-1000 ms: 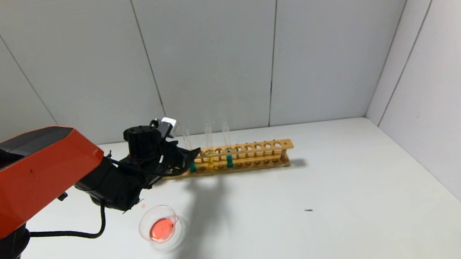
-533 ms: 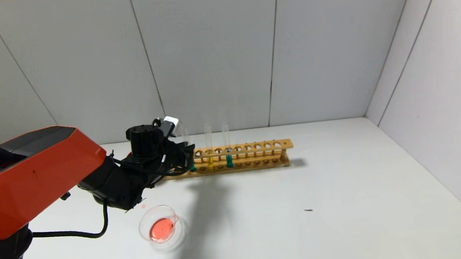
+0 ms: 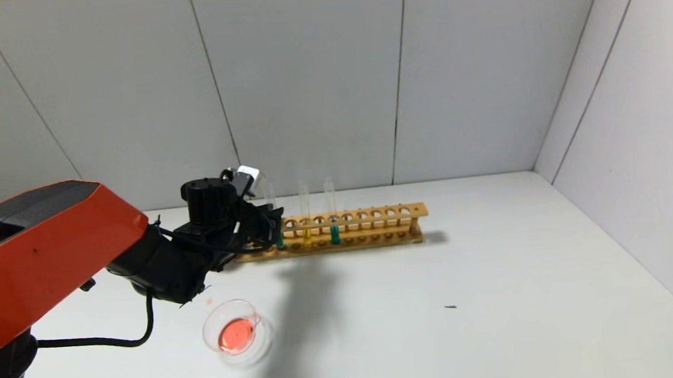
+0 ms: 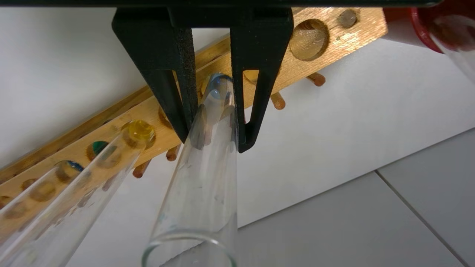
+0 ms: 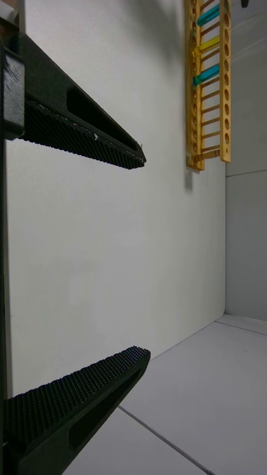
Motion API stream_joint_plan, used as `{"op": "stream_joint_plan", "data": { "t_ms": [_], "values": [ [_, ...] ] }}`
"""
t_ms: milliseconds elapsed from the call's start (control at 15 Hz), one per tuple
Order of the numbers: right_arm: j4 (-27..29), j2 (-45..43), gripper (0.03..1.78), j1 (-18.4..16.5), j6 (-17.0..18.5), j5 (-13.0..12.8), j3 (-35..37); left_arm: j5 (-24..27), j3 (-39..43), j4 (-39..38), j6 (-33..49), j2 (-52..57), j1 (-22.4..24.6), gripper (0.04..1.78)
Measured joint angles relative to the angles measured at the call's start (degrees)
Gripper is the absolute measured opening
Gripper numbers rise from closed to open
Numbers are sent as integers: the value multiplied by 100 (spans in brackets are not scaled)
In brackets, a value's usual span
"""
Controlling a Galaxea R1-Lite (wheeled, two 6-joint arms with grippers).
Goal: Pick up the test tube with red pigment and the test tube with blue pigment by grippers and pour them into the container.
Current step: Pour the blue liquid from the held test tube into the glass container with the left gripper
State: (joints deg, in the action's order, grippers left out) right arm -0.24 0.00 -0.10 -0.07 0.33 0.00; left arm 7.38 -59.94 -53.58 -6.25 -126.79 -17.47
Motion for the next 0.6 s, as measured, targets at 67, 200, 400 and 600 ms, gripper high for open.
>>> {"op": "stream_joint_plan", "data": {
  "t_ms": [67, 200, 400, 600],
  "values": [
    [0, 0, 175, 0, 0, 0, 0, 4, -20, 77, 0, 80, 0, 31],
    [0, 0, 175, 0, 0, 0, 0, 1, -119, 278, -2, 325, -2, 31],
    [0, 0, 175, 0, 0, 0, 0, -10, -391, 767, -22, 769, -11, 31],
    [0, 0, 175, 0, 0, 0, 0, 6, -640, 1306, -49, 1246, -17, 31]
  ]
}}
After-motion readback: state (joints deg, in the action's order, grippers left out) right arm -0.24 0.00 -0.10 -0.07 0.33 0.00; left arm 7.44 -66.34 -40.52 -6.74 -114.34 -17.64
